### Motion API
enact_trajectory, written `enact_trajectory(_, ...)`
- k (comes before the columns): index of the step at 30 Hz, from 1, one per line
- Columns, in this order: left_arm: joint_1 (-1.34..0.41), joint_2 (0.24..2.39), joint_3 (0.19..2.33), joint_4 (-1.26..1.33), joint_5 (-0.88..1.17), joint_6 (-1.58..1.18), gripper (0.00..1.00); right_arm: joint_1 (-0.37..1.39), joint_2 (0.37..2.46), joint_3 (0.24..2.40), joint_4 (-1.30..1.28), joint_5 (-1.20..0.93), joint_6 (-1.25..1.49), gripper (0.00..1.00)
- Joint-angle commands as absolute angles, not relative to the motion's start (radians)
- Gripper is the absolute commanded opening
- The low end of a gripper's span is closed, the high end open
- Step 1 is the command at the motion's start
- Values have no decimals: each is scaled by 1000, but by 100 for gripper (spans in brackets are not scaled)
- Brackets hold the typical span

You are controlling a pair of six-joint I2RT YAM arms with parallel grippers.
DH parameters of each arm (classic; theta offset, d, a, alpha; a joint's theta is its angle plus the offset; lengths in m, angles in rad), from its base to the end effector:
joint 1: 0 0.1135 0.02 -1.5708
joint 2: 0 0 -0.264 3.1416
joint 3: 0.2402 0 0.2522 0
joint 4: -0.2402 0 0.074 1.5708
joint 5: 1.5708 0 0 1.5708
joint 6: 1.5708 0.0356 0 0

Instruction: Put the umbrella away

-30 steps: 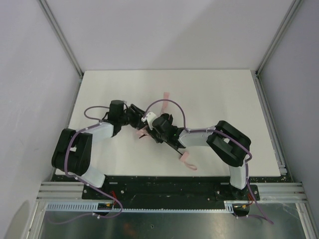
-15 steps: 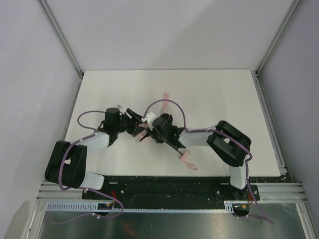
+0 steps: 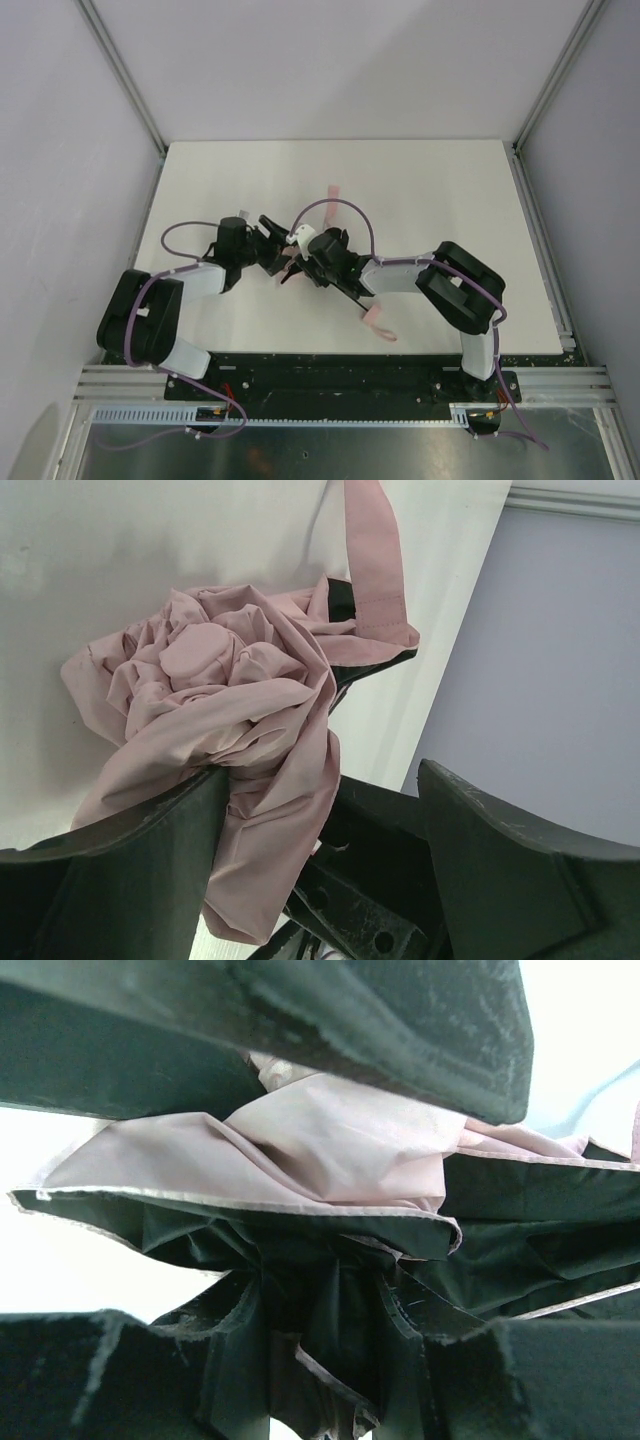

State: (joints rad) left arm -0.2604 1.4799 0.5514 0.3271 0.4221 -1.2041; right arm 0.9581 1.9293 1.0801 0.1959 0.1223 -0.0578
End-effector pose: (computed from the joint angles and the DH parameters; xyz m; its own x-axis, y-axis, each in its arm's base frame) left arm 0.2655 -0.0858 0.1560 -0.7200 -0.6894 -0.0792 -0.3091 0.4208 -0.8528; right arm 0.2372 0.3299 0.1500 -0.3053 -0.5340 -0.7885 -0.7752 0.6202 -0.1199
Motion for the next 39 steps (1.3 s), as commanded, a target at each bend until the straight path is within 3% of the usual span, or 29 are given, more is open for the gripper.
enact_trajectory(1,-288,1576,524,216,311,-1155,84,954,1892,1044,179,92,-45,0)
enact_trajectory(11,-317,1578,483,298,312,-1144,84,968,1823,1021,225,231,-55,0)
enact_trajectory(22,-317,1426,420,330,363,-1188,99,993,1817,1016,226,290,-76,0)
enact_trajectory(33,-330,1551,507,333,349,-1171,99,1014,1798,1000,259,140,-78,0)
enact_trajectory(39,-336,1566,472,336,342,-1159,98,940,1738,996,274,-58,7,0)
